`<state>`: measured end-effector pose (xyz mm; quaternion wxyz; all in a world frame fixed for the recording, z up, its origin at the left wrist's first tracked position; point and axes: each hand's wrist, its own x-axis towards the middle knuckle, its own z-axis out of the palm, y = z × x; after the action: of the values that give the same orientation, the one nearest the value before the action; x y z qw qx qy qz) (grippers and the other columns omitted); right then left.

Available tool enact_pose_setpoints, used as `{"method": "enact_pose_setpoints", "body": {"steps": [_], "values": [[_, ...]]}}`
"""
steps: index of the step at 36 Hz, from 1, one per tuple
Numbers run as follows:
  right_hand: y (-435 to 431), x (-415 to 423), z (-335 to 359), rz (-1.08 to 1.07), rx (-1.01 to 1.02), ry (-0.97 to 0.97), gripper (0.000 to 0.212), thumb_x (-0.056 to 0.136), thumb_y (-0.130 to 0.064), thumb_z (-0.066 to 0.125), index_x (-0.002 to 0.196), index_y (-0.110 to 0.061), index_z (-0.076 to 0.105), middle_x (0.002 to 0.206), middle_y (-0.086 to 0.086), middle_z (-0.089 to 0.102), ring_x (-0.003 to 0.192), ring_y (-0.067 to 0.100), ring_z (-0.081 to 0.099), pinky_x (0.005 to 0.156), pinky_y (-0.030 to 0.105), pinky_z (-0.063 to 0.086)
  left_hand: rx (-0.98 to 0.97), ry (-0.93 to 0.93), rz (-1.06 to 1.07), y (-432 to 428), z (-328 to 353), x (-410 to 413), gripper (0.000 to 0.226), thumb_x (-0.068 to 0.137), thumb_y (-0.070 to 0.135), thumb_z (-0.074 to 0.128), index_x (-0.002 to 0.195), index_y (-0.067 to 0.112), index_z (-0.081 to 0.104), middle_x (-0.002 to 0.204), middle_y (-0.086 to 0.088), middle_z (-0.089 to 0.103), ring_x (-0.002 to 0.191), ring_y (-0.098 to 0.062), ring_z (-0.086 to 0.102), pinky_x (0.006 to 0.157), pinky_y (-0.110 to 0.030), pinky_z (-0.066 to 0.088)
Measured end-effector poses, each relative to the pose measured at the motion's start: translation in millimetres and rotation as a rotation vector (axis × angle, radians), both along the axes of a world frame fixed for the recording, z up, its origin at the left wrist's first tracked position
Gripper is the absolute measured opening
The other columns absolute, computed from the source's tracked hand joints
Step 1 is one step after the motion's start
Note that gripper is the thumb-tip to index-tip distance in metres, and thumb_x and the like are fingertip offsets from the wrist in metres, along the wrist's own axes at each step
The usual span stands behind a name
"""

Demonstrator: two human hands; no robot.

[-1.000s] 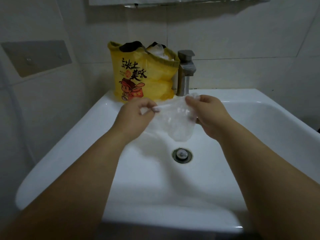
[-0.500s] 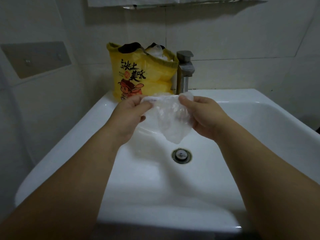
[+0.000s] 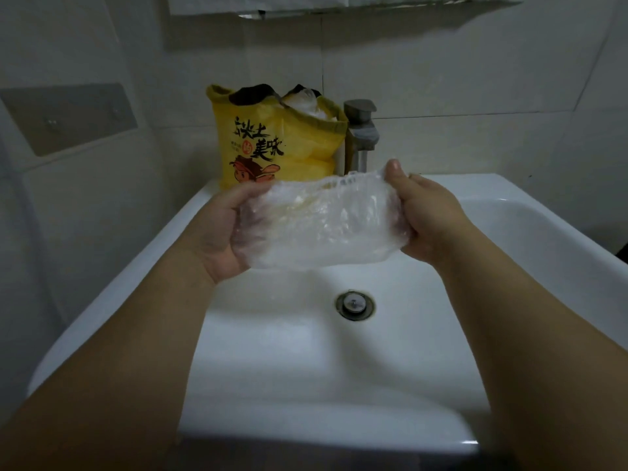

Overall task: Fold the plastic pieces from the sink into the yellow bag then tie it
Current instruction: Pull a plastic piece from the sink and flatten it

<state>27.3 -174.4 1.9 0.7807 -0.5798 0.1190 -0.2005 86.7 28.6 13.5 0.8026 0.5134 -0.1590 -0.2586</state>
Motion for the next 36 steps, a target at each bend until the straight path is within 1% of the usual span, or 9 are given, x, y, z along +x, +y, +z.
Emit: {"method": "enact_pose_setpoints", "body": {"steps": [4, 8, 14, 20, 23, 26, 29, 32, 36], "values": [[-2.7, -4.4, 0.4, 0.108, -0.019, -0.029, 0.035, 0.094, -0.037, 0.056, 0.102, -0.004, 0.066, 0.091, 0.010, 0.073, 0.084, 0.023, 0.071, 0.069, 0.033, 0.056, 0.454, -0.125, 0.007, 9.0, -23.5, 22.1, 0.016, 0.055, 0.019, 0.075, 0.064, 0.019, 0.062, 0.060, 0.000, 0.046, 0.045, -0.010, 0.043, 0.043, -0.020, 0.034], [-0.2, -8.2, 1.6, 0.256, -0.088, -0.008, 0.029, 0.093, -0.036, 0.055, 0.088, -0.009, 0.063, 0.064, 0.001, 0.067, 0.059, 0.013, 0.066, 0.055, 0.022, 0.052, 1.074, -0.543, 0.165, 1.8, -38.9, 25.2, 0.055, 0.083, 0.015, 0.069, 0.135, 0.023, 0.051, 0.129, 0.000, 0.052, 0.117, -0.019, 0.051, 0.086, -0.031, 0.043], [11.1, -9.1, 2.8, 0.477, -0.193, 0.066, 0.030, 0.092, -0.033, 0.056, 0.096, -0.005, 0.065, 0.074, 0.007, 0.068, 0.064, 0.016, 0.066, 0.058, 0.026, 0.055, 0.520, -0.581, -0.060, -17.6, -19.0, 2.1, 0.056, 0.079, 0.025, 0.067, 0.134, 0.025, 0.055, 0.128, 0.009, 0.062, 0.124, -0.013, 0.054, 0.101, -0.034, 0.040], [6.5, -4.3, 3.8, 0.515, 0.030, 0.101, 0.057, 0.088, -0.054, 0.049, 0.115, -0.006, 0.063, 0.105, 0.013, 0.070, 0.093, 0.028, 0.069, 0.072, 0.036, 0.058, 0.484, -0.534, -0.102, -24.4, -21.5, -7.5, 0.013, 0.080, 0.023, 0.069, 0.084, 0.011, 0.072, 0.073, 0.000, 0.072, 0.064, -0.010, 0.067, 0.059, -0.020, 0.052], [4.5, -5.9, 0.7, 0.632, 0.146, 0.141, 0.076, 0.077, -0.067, 0.048, 0.127, -0.010, 0.058, 0.118, 0.011, 0.066, 0.105, 0.029, 0.066, 0.080, 0.043, 0.057, 0.280, -0.404, 0.103, -23.2, -19.9, 3.0, 0.018, 0.087, 0.023, 0.065, 0.095, 0.006, 0.068, 0.085, -0.010, 0.067, 0.075, -0.023, 0.061, 0.072, -0.034, 0.051], [12.9, -6.5, -4.8, 0.632, 0.048, 0.214, 0.045, 0.074, -0.041, 0.062, 0.108, -0.010, 0.063, 0.091, 0.007, 0.066, 0.081, 0.020, 0.066, 0.076, 0.038, 0.059, 0.175, -0.280, 0.240, -21.8, -20.8, 13.0, 0.023, 0.094, 0.027, 0.061, 0.110, 0.011, 0.068, 0.103, -0.009, 0.069, 0.092, -0.028, 0.064, 0.081, -0.037, 0.053], [19.3, -2.1, -3.3, 0.442, 0.179, 0.150, 0.005, 0.087, -0.015, 0.059, 0.087, -0.010, 0.057, 0.064, 0.001, 0.057, 0.057, 0.012, 0.055, 0.061, 0.025, 0.055, 0.088, -0.149, 0.313, -14.8, -21.6, 24.1, 0.038, 0.089, 0.039, 0.067, 0.121, 0.017, 0.066, 0.115, -0.007, 0.070, 0.106, -0.025, 0.068, 0.089, -0.041, 0.056], [12.2, 2.7, -2.1, 0.173, 0.519, 0.043, 0.022, 0.099, -0.014, 0.049, 0.078, -0.009, 0.052, 0.051, 0.001, 0.053, 0.040, 0.010, 0.051, 0.047, 0.019, 0.050, 0.042, -0.046, 0.369, -8.4, -25.2, 30.4, 0.044, 0.079, 0.047, 0.075, 0.116, 0.022, 0.070, 0.118, -0.006, 0.070, 0.114, -0.028, 0.064, 0.099, -0.048, 0.050], [5.9, 5.0, -5.2, 0.120, 0.618, 0.000, 0.035, 0.097, -0.034, 0.053, 0.112, -0.002, 0.055, 0.081, 0.007, 0.063, 0.073, 0.018, 0.060, 0.082, 0.028, 0.054, 0.030, 0.015, 0.333, -8.6, -28.7, 31.6, 0.041, 0.086, 0.045, 0.068, 0.117, 0.018, 0.069, 0.122, -0.006, 0.068, 0.117, -0.027, 0.062, 0.101, -0.046, 0.049]]}}
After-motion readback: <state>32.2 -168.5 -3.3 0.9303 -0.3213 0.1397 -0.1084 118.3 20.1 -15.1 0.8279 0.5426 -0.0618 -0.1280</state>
